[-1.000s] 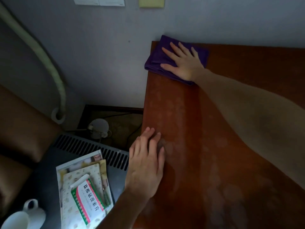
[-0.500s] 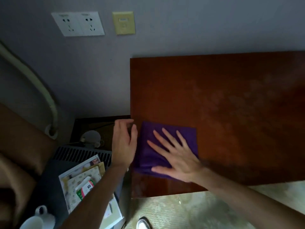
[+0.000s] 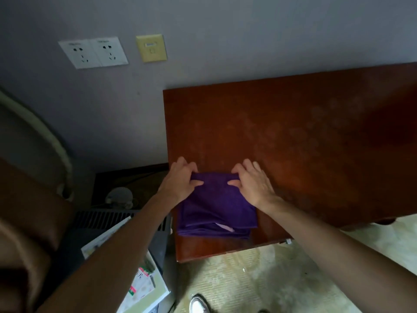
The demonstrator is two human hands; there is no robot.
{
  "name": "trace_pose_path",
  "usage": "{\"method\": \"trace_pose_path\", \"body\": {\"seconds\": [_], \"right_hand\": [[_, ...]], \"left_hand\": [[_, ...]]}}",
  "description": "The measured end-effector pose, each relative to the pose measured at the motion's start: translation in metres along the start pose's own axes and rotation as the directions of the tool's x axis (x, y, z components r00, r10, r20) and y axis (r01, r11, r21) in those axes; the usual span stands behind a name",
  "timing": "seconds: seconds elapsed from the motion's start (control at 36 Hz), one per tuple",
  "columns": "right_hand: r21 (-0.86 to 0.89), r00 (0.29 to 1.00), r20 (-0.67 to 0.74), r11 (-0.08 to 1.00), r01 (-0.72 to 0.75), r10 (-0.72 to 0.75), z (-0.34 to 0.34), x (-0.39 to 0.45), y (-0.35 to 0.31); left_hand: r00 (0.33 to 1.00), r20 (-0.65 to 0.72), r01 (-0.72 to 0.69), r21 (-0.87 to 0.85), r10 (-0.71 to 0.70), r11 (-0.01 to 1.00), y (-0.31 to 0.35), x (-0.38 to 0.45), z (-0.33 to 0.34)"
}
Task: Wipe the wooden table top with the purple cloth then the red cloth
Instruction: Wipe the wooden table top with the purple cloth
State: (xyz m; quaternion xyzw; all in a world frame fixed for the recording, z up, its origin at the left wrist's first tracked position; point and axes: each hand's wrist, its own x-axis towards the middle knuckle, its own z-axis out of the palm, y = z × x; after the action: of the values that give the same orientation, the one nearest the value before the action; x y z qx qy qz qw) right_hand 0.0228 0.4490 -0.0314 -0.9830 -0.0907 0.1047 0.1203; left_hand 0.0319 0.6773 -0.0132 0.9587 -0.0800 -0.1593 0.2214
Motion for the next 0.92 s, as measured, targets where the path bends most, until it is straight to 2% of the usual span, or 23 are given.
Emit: {"method": "trace_pose_path", "body": {"seconds": [0.06, 0.11, 0.19, 0.28, 0.36, 0.44, 0.58, 0.69, 0.75, 0.86, 0.92], "right_hand": [[-0.012, 0.999, -0.003, 0.999, 0.035, -0.035, -0.007, -0.002, -0.001], [-0.004, 0.993, -0.063, 0.995, 0.103, -0.103, -0.022, -0.002, -0.001], [0.099, 0.975, -0.168, 0.982, 0.162, -0.144, -0.055, -0.008, -0.007], [0.145, 0.930, -0.275, 0.946, 0.291, -0.244, -0.079, -0.024, -0.013], [0.012, 0.835, -0.368, 0.896, 0.444, -0.408, -0.077, -0.040, -0.012], [-0.078, 0.796, -0.340, 0.858, 0.508, -0.502, -0.044, -0.055, -0.002], [-0.211, 0.834, -0.123, 0.836, 0.507, -0.537, 0.024, -0.079, 0.007], [-0.140, 0.856, -0.273, 0.899, 0.415, -0.438, 0.016, -0.056, -0.007], [-0.132, 0.855, -0.278, 0.899, 0.417, -0.438, 0.012, -0.031, -0.020], [-0.100, 0.872, -0.036, 0.870, 0.482, -0.488, 0.036, -0.001, -0.041], [-0.156, 0.867, 0.008, 0.856, 0.493, -0.498, 0.054, -0.005, -0.044]], "left_hand": [[0.999, 0.041, -0.002, -0.053, 0.004, 0.999, 0.004, -0.004, -0.013], [0.998, 0.057, -0.027, -0.087, 0.032, 0.996, 0.011, -0.007, -0.031], [0.991, -0.047, -0.131, -0.101, 0.126, 0.986, 0.018, -0.019, -0.063], [0.935, -0.182, -0.313, -0.016, 0.305, 0.950, 0.018, -0.040, -0.084], [0.879, -0.195, -0.412, 0.151, 0.436, 0.899, 0.008, -0.064, -0.075], [0.879, -0.139, -0.410, 0.269, 0.456, 0.872, -0.006, -0.083, -0.039], [0.851, -0.031, -0.477, 0.375, 0.525, 0.795, -0.031, -0.108, 0.031], [0.876, -0.160, -0.414, 0.233, 0.455, 0.880, -0.035, -0.120, 0.046], [0.880, -0.223, -0.389, 0.163, 0.418, 0.907, -0.034, -0.117, 0.044], [0.883, -0.435, -0.197, -0.005, 0.175, 0.980, -0.037, -0.105, 0.041], [0.863, -0.506, -0.083, -0.118, 0.012, 0.990, -0.038, -0.102, 0.046]]}}
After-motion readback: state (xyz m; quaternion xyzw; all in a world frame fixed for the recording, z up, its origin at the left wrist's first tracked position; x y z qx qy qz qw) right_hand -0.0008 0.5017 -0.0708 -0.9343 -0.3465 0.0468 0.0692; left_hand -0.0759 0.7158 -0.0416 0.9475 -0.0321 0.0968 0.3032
